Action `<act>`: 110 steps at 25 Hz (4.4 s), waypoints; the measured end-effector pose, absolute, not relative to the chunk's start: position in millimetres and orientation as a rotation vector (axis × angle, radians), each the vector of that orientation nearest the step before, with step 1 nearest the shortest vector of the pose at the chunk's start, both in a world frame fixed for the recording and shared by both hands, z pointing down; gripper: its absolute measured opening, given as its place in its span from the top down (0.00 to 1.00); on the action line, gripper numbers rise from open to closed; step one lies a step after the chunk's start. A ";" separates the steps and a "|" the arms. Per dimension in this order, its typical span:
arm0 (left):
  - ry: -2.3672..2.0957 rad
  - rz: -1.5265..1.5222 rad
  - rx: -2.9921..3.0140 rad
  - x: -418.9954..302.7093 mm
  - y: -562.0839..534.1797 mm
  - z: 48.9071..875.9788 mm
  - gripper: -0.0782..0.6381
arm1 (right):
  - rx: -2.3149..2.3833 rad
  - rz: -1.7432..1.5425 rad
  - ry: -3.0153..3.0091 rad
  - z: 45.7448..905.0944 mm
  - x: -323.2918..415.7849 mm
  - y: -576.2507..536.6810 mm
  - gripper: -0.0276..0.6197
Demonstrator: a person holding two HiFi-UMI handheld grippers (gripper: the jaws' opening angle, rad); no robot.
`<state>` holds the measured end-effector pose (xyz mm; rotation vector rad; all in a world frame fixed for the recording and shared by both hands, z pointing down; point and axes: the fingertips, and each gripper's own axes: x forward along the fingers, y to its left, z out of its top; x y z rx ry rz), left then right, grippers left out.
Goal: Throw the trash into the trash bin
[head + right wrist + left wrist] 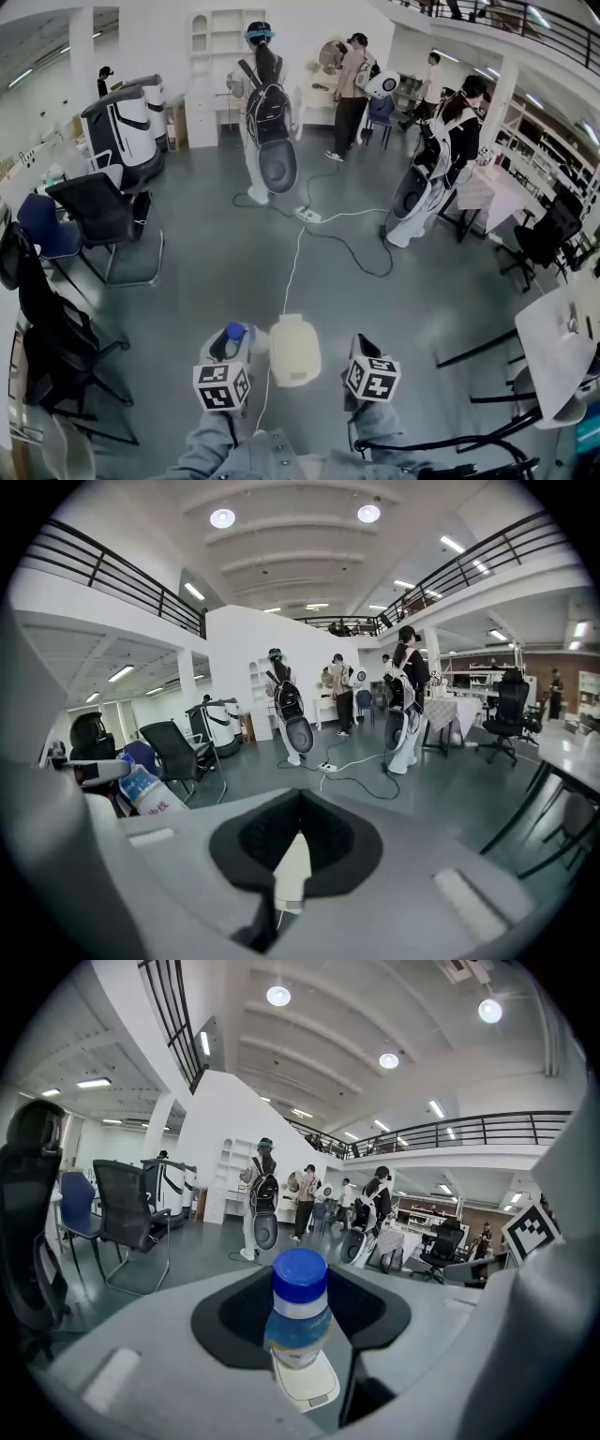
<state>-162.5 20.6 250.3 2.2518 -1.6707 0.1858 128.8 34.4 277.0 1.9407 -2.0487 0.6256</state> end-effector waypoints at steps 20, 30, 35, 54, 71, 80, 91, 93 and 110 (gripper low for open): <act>-1.635 0.274 2.239 -167.7 -62.2 278.5 0.63 | 1.932 0.718 -1.989 310.0 126.9 -52.3 0.95; -1.668 0.331 2.124 -184.2 -47.7 329.8 0.63 | 1.801 0.783 -2.004 357.6 108.3 -50.5 0.95; -1.661 0.386 2.051 -188.1 -32.5 372.2 0.63 | 1.740 0.848 -1.966 403.8 107.7 -40.1 0.95; -1.604 0.520 1.894 -198.8 1.9 609.4 0.63 | 1.617 1.066 -1.761 639.5 90.6 23.8 0.95; -1.620 0.560 1.858 -219.1 10.1 651.9 0.63 | 1.530 1.027 -1.768 724.5 56.2 -14.1 0.95; -1.648 0.574 1.813 -239.9 18.0 666.3 0.63 | 1.465 1.001 -1.741 768.5 40.6 -24.7 0.95; -1.651 0.576 1.790 -248.0 21.9 673.5 0.63 | 1.420 1.035 -1.709 794.7 31.0 -16.7 0.95; -1.653 0.577 1.787 -249.8 22.0 675.2 0.63 | 1.418 1.039 -1.700 799.6 31.1 -16.2 0.95; -1.692 0.569 1.771 -256.3 18.8 670.7 0.63 | 1.369 1.084 -1.708 815.7 30.0 -11.2 0.95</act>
